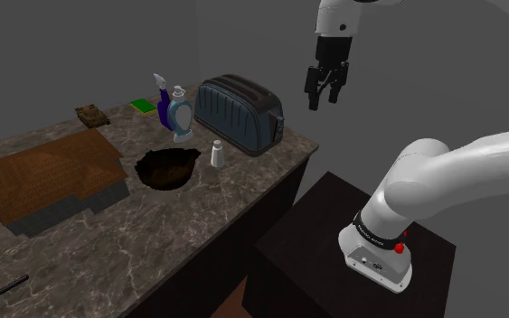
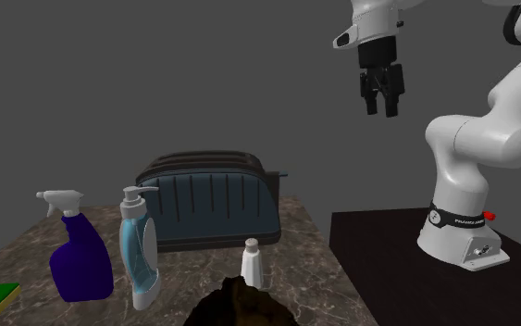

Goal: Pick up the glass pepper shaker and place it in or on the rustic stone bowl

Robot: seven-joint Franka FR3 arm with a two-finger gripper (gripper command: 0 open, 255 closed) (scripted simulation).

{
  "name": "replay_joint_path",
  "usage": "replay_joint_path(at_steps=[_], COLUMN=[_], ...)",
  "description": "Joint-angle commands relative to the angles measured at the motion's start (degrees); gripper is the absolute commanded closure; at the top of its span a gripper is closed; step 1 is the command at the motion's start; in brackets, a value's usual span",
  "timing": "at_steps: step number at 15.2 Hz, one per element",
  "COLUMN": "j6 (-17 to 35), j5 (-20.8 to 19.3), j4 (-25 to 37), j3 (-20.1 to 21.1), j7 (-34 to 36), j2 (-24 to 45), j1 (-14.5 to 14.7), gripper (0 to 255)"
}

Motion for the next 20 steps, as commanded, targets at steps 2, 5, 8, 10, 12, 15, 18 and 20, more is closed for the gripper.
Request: replay_joint_path(at_steps=[2,5,8,10,12,15,18,20], j6=[2.3,9.1,15.8,20.2,24.4,30.5,36.1,39.5], j5=[0.2,0.9,1.6,2.0,2.3,2.8,3.1,3.3], j4=[-0.7,-2.2,-3.0,-3.1,-2.8,-1.8,0.1,1.7], j3=[0.2,0.9,1.5,2.0,2.4,2.9,3.5,3.8], j7=[0.1,0.3,0.5,0.6,0.7,0.8,0.9,1.0], j2=[1.1,4.9,9.4,12.8,16.3,22.0,27.9,32.0], j1=[0.1,0.6,1.0,1.3,1.5,2.0,2.3,2.6], gripper=[0,0,0,0,0,0,0,0])
